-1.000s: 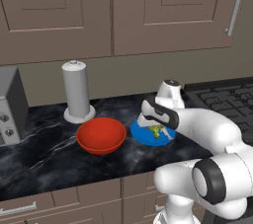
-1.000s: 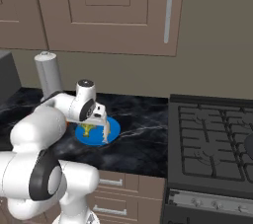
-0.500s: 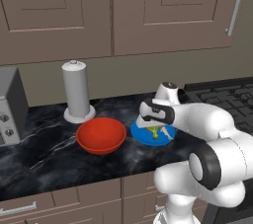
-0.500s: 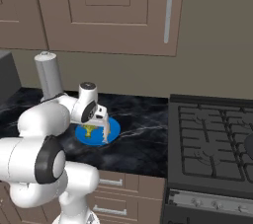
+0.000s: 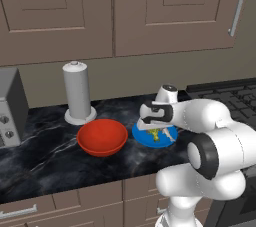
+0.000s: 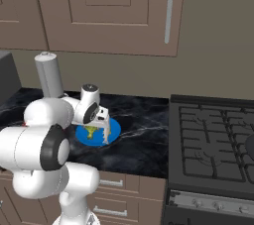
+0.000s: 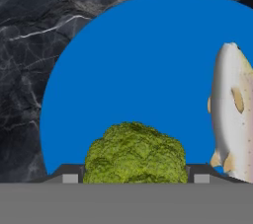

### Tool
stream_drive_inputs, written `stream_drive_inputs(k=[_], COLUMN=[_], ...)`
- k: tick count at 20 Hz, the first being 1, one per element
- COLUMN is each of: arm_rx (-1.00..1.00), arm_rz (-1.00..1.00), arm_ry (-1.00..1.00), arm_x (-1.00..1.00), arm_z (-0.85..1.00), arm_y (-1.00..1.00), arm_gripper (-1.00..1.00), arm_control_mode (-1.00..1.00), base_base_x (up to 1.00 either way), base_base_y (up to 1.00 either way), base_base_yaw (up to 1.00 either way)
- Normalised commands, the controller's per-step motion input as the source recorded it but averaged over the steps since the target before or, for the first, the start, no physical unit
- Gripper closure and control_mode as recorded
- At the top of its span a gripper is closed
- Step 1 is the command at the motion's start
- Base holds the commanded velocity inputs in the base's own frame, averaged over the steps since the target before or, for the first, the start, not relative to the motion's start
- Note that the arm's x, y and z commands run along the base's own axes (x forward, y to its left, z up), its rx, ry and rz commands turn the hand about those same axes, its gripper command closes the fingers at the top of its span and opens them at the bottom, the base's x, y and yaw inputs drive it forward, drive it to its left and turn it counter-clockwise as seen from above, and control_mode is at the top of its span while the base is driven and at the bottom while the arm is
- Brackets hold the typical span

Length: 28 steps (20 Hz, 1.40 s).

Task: Place the fish on the plate and place the broccoli on the same plate.

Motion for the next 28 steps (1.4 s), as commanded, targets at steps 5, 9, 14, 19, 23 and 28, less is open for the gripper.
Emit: stream_drive_inputs(k=[5, 9, 14, 19, 23, 28], arm_rx=[0.00, 0.00, 0.00, 0.00, 0.00, -0.03], arm_rz=[0.00, 0.00, 0.00, 0.00, 0.00, 0.00], arm_ry=[0.00, -0.02, -0.01, 0.00, 0.00, -0.03], arm_x=[0.05, 0.06, 0.07, 0.06, 0.03, 0.00], arm_z=[-0.13, -0.05, -0.01, 0.08, 0.13, 0.20], arm_y=[0.02, 0.00, 0.00, 0.00, 0.00, 0.00], arm_gripper=[-1.00, -1.00, -1.00, -1.00, -1.00, -1.00], arm_control_mode=[-1.00, -1.00, -1.00, -1.00, -1.00, -1.00], base_base_x=[0.00, 0.00, 0.00, 0.00, 0.00, 0.00], base_base_y=[0.00, 0.00, 0.00, 0.00, 0.00, 0.00], base_base_yaw=[0.00, 0.00, 0.00, 0.00, 0.00, 0.00])
